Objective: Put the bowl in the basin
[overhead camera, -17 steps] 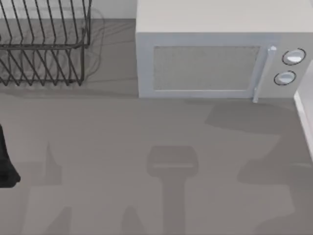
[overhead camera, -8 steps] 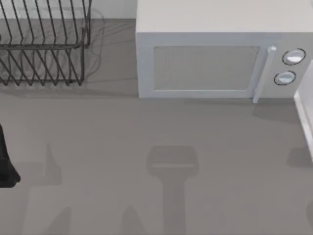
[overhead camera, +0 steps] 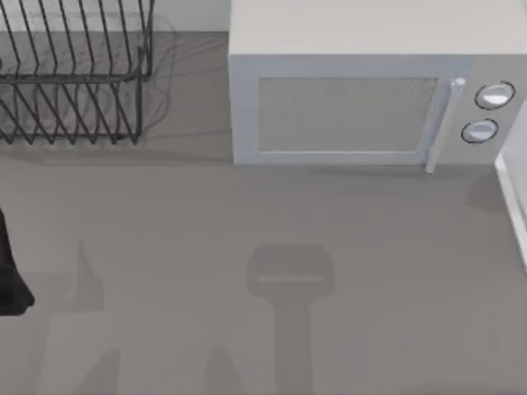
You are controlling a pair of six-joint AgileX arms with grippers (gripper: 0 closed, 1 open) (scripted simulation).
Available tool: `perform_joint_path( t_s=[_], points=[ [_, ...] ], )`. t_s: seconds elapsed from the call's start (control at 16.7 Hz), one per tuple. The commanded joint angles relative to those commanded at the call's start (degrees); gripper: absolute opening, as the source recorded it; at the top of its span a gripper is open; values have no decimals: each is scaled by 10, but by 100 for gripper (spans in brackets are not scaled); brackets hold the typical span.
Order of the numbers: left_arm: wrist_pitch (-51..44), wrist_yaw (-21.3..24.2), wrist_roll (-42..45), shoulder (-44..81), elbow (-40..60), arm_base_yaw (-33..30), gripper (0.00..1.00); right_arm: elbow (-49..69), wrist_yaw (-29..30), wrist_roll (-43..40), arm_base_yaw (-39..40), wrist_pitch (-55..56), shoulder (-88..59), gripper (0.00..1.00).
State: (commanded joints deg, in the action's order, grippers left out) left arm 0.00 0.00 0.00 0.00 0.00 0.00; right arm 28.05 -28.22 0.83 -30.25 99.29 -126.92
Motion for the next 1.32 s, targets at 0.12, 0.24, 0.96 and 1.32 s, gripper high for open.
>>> perform_joint_path(
  t_s=[0.12, 0.24, 0.96, 1.32],
  points=[
    [0, 0, 0, 0, 0, 0, 100, 0, 0, 0, 0, 1, -1, 0],
    [0, 0, 0, 0, 0, 0, 100, 0, 0, 0, 0, 1, -1, 0],
    [0, 0, 0, 0, 0, 0, 100, 0, 0, 0, 0, 1, -1, 90],
    [0, 0, 0, 0, 0, 0, 100, 0, 0, 0, 0, 1, -1, 100]
  ],
)
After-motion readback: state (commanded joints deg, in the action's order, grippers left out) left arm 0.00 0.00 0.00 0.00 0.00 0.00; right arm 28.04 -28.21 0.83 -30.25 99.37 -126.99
